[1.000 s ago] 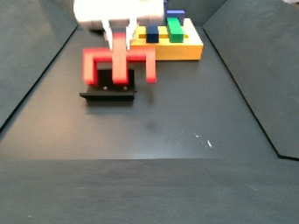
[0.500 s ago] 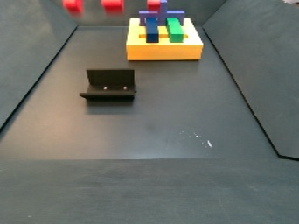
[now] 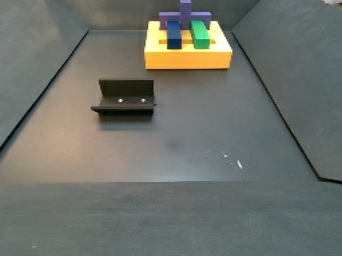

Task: Pick up the red object. Move up. Place the red object on the fixture. Regrasp the red object. Move to above the board. Insert the red object.
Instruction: Move to above the board.

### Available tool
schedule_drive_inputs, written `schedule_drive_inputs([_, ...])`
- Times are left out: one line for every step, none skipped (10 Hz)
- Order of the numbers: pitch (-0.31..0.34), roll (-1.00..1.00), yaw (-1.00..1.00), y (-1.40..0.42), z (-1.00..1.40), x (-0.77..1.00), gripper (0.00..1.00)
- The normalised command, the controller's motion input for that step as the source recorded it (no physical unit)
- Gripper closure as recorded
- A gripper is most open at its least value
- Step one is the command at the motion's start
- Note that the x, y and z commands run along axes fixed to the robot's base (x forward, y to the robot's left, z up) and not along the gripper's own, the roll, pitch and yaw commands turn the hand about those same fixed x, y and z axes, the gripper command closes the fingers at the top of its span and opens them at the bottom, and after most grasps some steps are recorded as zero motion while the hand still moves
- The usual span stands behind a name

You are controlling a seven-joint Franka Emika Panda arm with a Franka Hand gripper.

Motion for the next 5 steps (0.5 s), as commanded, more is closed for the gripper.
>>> schedule_drive_inputs([0.038,-1.0,0.07,-1.4,0.27,-0.74,1.0])
schedule_drive_inputs([0.034,-1.0,0.07,-1.4,0.27,-0.77,1.0])
schedule_drive_inputs([0.018,-1.0,0.07,-0.52,0.1,-0.31,1.0])
schedule_drive_inputs([0.01,-1.0,0.07,-0.16,0.01,-0.13,1.0])
schedule_drive_inputs([0.001,-1.0,0.07,-0.04,0.0,-0.08,1.0])
